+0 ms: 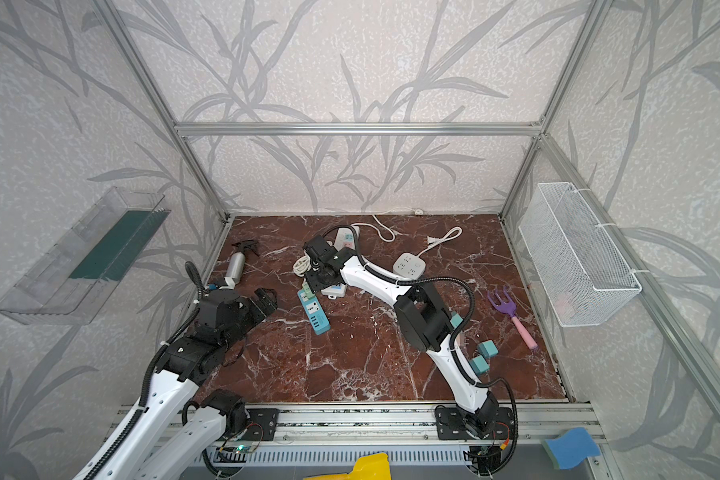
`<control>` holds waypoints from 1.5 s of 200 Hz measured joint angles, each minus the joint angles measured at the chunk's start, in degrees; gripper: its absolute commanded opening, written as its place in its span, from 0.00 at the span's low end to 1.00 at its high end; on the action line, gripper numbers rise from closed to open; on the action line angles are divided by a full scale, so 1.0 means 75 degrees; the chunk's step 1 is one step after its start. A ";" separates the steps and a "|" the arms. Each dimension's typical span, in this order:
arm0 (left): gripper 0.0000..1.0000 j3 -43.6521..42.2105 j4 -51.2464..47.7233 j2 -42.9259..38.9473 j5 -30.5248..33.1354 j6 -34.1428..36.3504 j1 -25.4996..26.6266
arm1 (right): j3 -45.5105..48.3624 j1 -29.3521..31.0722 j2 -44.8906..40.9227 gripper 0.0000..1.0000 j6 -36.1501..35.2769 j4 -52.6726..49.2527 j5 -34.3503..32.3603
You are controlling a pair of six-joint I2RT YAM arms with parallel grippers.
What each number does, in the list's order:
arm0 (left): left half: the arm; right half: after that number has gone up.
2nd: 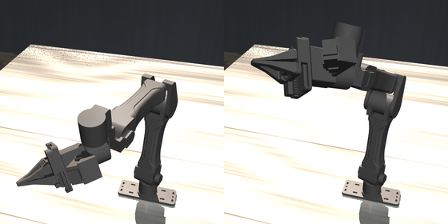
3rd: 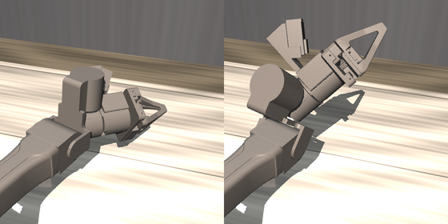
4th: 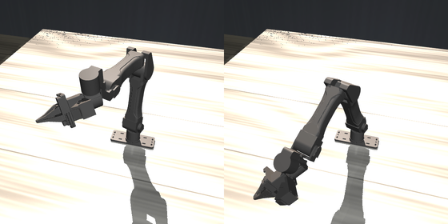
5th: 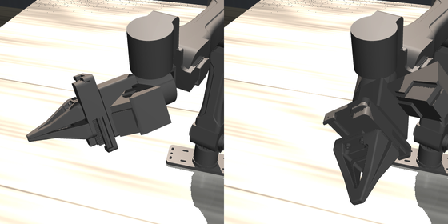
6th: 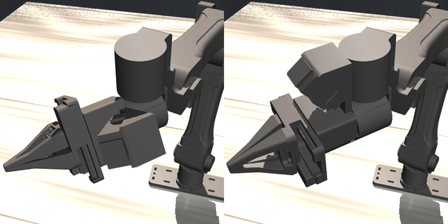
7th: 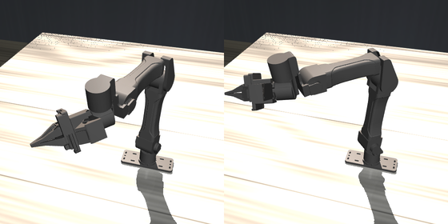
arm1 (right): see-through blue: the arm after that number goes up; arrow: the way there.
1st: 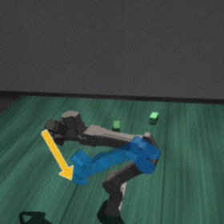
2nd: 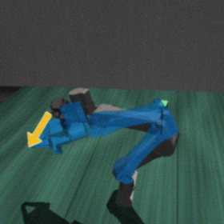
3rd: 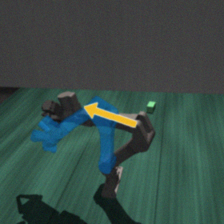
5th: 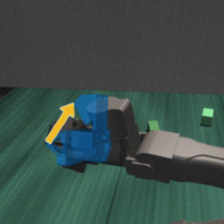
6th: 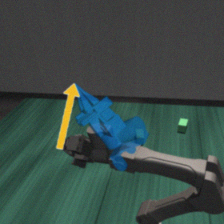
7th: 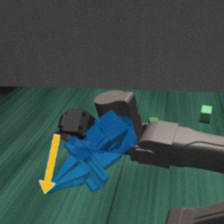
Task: Insert the plug
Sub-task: 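Lift the right gripper away while the left gripper reaches toward the teal adapter, then grasp the teal adapter near the spray bottle with the left gripper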
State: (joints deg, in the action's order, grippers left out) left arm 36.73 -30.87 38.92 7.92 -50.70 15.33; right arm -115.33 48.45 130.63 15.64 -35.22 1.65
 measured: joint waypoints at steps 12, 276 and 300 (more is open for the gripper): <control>0.98 -0.0003 -0.0245 0.0003 0.0452 -0.0321 -0.0079 | 0.0070 -0.0003 -0.0277 0.65 -0.0085 0.0006 -0.0213; 0.78 0.2375 0.0283 0.7597 0.0694 0.0965 -0.4205 | 0.8227 -0.2098 -0.6840 0.81 0.0606 0.3418 0.0396; 0.68 0.2454 0.0204 0.7845 0.0536 0.1029 -0.4293 | 0.8431 -0.2259 -0.7082 0.79 0.0662 0.3518 0.0498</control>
State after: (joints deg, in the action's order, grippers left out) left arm 55.13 -29.34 97.76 11.94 -42.98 -16.86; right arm -52.10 31.51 77.52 20.60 -8.84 5.39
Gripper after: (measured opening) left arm 0.730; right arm 0.801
